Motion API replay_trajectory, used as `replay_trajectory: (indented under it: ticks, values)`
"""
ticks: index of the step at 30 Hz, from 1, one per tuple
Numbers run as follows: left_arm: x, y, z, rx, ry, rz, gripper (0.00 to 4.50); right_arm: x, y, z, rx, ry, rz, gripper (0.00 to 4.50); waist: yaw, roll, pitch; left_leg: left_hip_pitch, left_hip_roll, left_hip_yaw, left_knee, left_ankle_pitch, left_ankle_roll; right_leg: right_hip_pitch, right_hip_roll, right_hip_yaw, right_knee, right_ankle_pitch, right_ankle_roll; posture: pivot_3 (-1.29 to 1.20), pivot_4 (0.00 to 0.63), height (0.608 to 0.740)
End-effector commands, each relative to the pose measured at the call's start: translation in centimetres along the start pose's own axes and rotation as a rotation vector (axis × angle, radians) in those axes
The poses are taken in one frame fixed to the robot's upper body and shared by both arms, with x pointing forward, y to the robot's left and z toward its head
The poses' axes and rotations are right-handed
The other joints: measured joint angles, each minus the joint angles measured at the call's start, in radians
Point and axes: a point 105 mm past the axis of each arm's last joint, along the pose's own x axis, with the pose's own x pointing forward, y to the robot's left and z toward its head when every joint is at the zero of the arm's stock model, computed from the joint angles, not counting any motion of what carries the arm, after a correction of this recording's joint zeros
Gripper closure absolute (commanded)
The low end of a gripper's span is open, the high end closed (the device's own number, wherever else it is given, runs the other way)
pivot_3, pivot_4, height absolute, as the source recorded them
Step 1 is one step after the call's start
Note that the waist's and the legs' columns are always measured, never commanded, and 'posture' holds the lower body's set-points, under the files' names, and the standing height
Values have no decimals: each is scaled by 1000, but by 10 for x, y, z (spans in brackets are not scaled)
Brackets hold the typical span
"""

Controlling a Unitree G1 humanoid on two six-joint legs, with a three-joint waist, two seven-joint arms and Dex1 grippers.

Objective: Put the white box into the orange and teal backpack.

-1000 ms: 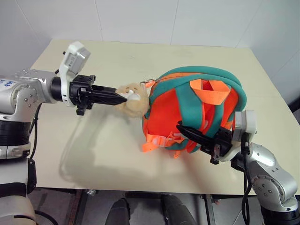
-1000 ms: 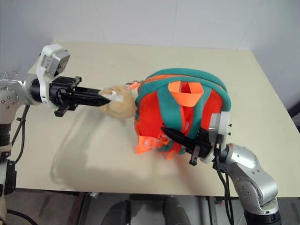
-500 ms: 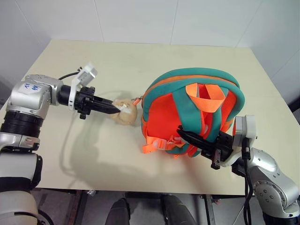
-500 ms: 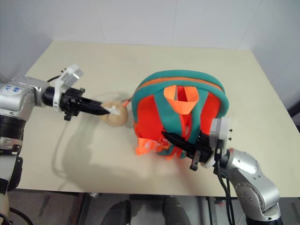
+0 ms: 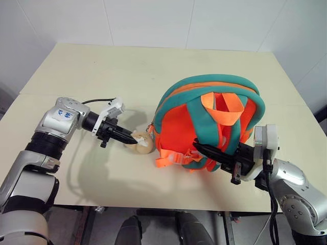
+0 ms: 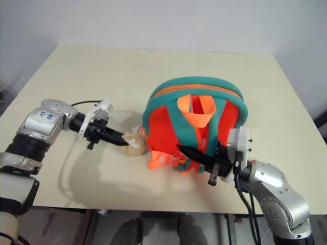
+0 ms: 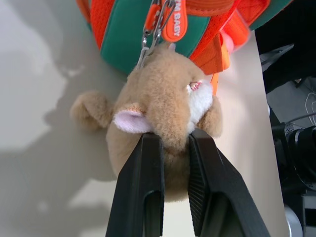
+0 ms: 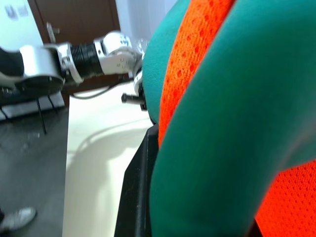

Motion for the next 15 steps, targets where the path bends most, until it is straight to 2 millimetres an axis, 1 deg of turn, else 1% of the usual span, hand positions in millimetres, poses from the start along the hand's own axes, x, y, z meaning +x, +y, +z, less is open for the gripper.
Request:
replay_trajectory:
  ticks: [1,2,3,5,7,11,12,13,14,15]
  values:
    - [-10,-3,16,48,-100,3,3233,-8,-6,0,-5,111,-14,3768,1,0,0,0,0,0,0,0,0,0,0,0,0,0,0,0,150,740]
    - [-12,-3,19,48,-125,12,2869,-9,-6,1,-9,128,2,3475,1,0,0,0,0,0,0,0,0,0,0,0,0,0,0,0,150,740]
    - [-15,-4,21,57,-146,15,2595,-11,-5,3,-21,139,23,3205,1,0,0,0,0,0,0,0,0,0,0,0,0,0,0,0,150,740]
    - [-19,-4,24,66,-177,36,1909,-14,-6,10,-50,145,52,2423,1,0,0,0,0,0,0,0,0,0,0,0,0,0,0,0,150,740]
    - [-24,-4,21,75,-185,59,1292,-21,-10,15,-70,158,71,1791,1,0,0,0,0,0,0,0,0,0,0,0,0,0,0,0,150,740]
    - [-35,-2,13,83,-213,106,53,-43,-21,20,-100,227,92,510,3,0,0,0,0,0,1,0,0,0,0,0,0,0,1,0,150,740]
    - [-39,-3,9,79,-215,114,0,-49,-24,21,-103,247,92,156,3,0,0,-1,0,0,1,0,1,0,0,0,0,0,1,0,150,740]
    - [-43,-3,7,78,-219,121,0,-55,-27,22,-105,263,88,39,3,0,0,-1,0,0,2,0,1,0,0,-1,0,0,1,0,150,740]
    - [-45,-3,5,71,-217,134,0,-62,-31,23,-109,281,77,39,3,0,0,-1,0,0,2,0,1,0,0,0,0,0,1,0,150,740]
    - [-51,2,3,131,-221,200,0,-73,-35,23,-109,313,60,39,3,0,0,-1,0,0,2,0,1,0,0,0,0,0,1,0,150,740]
